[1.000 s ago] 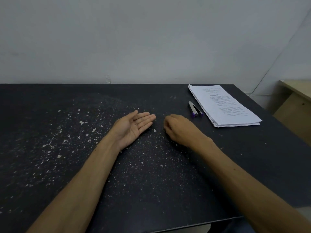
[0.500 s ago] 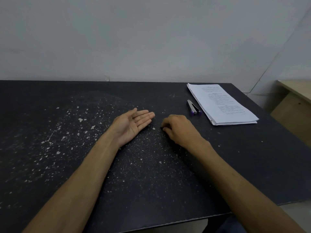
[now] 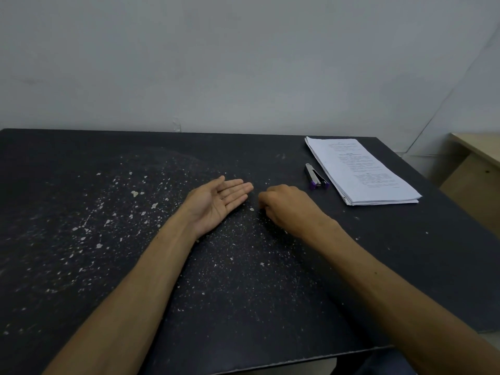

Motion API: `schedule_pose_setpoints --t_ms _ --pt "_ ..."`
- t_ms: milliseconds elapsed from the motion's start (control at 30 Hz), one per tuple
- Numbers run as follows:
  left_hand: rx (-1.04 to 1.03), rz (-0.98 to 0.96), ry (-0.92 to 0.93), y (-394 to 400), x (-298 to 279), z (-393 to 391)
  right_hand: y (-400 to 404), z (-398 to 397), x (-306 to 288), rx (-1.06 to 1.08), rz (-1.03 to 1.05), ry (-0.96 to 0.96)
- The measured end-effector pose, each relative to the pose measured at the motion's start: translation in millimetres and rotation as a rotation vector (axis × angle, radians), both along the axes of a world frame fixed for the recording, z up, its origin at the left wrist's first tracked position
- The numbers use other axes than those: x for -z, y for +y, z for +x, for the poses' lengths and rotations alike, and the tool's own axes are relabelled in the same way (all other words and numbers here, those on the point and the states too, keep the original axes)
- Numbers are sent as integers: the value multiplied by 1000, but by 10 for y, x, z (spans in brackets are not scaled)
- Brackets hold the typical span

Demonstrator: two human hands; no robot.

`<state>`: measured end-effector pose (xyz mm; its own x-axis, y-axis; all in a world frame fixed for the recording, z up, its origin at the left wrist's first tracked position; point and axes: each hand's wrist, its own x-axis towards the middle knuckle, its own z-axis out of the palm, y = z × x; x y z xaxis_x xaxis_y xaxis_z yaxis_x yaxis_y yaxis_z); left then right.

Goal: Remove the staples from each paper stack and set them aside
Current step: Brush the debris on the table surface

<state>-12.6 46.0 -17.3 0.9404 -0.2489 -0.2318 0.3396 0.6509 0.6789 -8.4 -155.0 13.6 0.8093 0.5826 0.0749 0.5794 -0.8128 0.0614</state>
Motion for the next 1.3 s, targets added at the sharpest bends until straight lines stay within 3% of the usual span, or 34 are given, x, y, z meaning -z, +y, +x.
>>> schedule_pose_setpoints --t_ms 333,700,967,1300 --pt "3 -2 5 5 -6 5 5 95 -63 0 -17 100" --pt "6 5 5 8 -11 13 -76 215 -41 14 98 186" --pt "12 14 12 -3 -23 -4 45 368 -166 38 30 292" --pt "6 7 13 -6 -13 9 70 322 -64 48 -30 200"
